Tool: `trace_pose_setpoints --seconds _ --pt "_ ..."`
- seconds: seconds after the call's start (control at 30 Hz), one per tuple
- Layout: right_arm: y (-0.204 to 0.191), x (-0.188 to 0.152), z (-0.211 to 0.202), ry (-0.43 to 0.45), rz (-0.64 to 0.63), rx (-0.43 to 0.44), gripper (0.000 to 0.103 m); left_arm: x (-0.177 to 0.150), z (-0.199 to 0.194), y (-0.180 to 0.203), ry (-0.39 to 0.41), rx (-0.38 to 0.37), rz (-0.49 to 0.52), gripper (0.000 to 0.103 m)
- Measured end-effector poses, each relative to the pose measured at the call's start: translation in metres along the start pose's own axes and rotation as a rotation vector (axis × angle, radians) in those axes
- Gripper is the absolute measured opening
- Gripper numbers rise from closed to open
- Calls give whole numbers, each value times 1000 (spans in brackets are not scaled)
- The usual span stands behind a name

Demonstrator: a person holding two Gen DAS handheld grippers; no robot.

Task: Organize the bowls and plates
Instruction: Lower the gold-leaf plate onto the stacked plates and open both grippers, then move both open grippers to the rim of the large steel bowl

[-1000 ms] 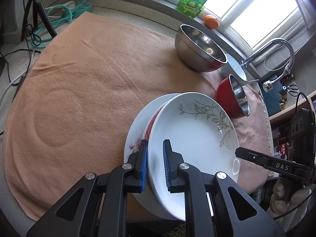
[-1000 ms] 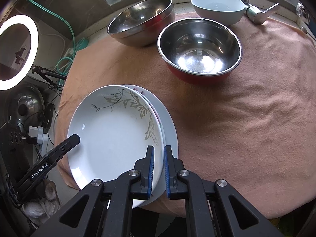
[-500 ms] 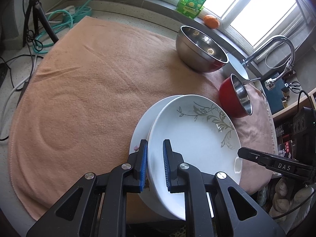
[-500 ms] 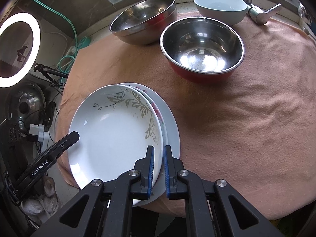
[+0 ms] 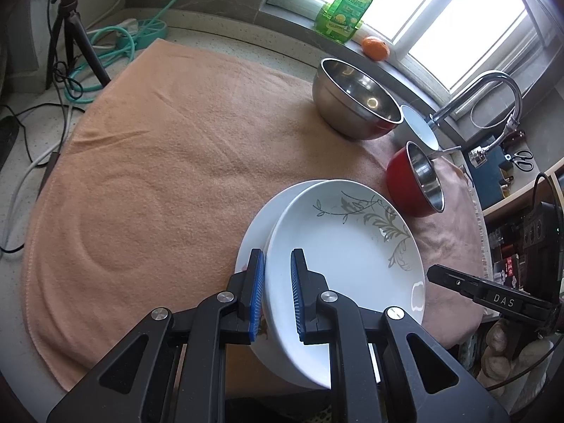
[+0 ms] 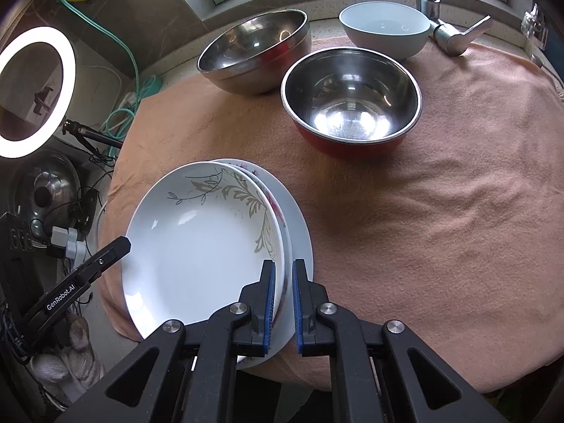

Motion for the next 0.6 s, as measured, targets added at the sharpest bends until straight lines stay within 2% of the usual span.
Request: trace_pose_setpoints --seconds 0.23,0.4,0.6 --pt "9 -3 -13 49 -7 -11 10 -1 -9 -3 23 12 -23 13" --pt "16 -1 -24 96 -4 -21 24 -1 -17 -4 44 19 -40 14" --pt "28 4 -39 147 -1 -19 27 -1 -23 -1 61 19 -58 14"
Point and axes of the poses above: each gripper's, at about its wrist camera, not at the fingertips, and z roughly the way its jaws point, y to its right, x to its top, the point moved 6 cm from there along z, roughly the way its jaws point, and after that the axes turned 3 degrees about z, right-handed, at the moved point
